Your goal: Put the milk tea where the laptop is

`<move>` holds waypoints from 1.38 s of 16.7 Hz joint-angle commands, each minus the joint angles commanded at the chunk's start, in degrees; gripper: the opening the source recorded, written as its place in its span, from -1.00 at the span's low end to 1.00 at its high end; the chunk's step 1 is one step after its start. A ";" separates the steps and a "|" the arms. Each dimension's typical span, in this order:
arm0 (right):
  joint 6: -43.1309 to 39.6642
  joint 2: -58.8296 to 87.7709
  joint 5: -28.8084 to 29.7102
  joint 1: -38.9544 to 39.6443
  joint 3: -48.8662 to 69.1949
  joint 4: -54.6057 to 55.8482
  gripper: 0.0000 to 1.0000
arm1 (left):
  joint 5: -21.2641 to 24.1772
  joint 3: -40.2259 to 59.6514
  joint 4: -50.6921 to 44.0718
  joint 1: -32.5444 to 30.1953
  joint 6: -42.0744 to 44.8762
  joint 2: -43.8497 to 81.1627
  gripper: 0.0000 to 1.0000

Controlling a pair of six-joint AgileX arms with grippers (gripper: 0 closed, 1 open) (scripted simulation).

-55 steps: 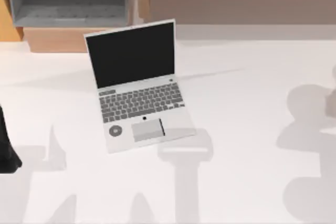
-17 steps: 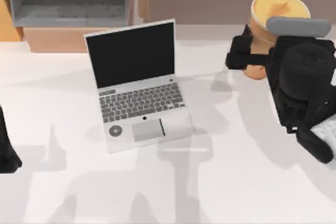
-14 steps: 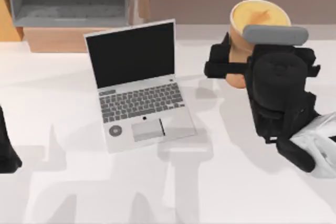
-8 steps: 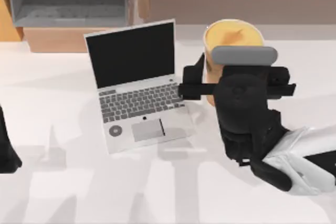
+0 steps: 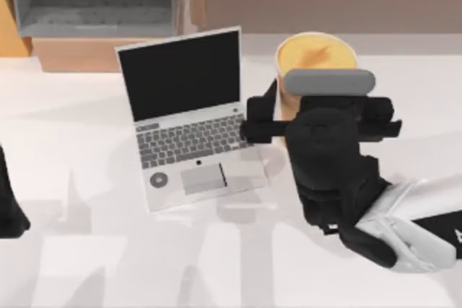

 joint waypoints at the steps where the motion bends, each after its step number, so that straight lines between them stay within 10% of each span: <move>1: 0.00 0.06 0.01 0.01 0.03 0.12 -1.00 | 0.00 0.00 0.00 0.00 0.00 0.00 1.00; 23: -0.07 6.53 0.23 0.25 -1.33 7.75 -1.00 | 0.00 0.00 0.00 0.00 0.00 0.00 1.00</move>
